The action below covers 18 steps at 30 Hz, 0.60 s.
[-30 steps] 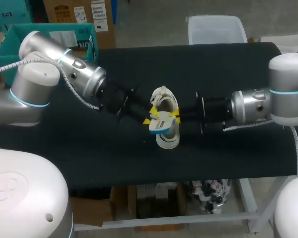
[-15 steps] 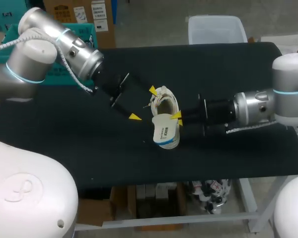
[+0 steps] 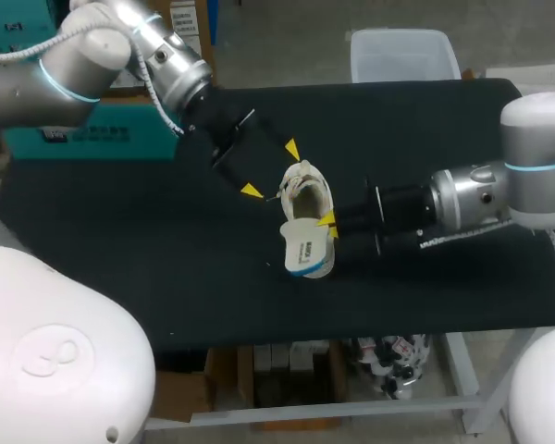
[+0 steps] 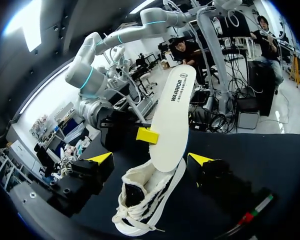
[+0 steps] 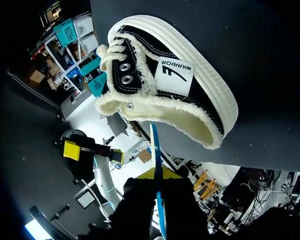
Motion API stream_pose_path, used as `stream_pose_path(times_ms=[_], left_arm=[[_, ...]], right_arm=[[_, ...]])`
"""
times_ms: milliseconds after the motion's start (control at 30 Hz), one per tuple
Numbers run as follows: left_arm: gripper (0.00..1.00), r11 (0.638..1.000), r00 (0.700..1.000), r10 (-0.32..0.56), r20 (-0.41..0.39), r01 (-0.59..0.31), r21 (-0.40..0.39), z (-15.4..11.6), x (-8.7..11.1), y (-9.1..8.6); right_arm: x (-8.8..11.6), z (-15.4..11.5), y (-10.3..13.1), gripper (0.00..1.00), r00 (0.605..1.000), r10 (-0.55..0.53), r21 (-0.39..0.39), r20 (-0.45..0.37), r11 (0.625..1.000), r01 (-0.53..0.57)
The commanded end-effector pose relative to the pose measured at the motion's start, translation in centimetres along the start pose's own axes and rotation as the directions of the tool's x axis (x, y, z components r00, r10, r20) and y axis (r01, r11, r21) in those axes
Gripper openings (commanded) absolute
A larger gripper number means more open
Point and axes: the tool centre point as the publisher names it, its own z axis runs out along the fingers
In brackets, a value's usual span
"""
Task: Open the shoe tongue, take the insole out of the shoe, put the insole back into the shoe, and pack the shoe into the shoebox
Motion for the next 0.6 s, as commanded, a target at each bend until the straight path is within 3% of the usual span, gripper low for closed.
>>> stream_pose_path(times_ms=[33,267,600], left_arm=[[1.00,0.999,0.984,-0.012,-0.176,0.018,0.032,-0.2,-1.4,0.6],[1.00,1.000,0.972,-0.017,-0.235,0.010,-0.028,-0.6,-2.9,-0.1],[1.00,0.999,0.951,0.020,-0.308,-0.029,-0.025,-0.3,-3.8,0.1]], right_arm=[[-0.2,-0.5,-0.4,0.00,1.000,0.010,-0.004,0.003,1.000,-0.010],[-0.5,-1.0,-1.0,0.00,0.999,0.032,-0.014,0.019,0.999,-0.032],[-0.7,-1.4,-1.1,0.00,0.999,0.035,-0.011,0.022,0.999,-0.035]])
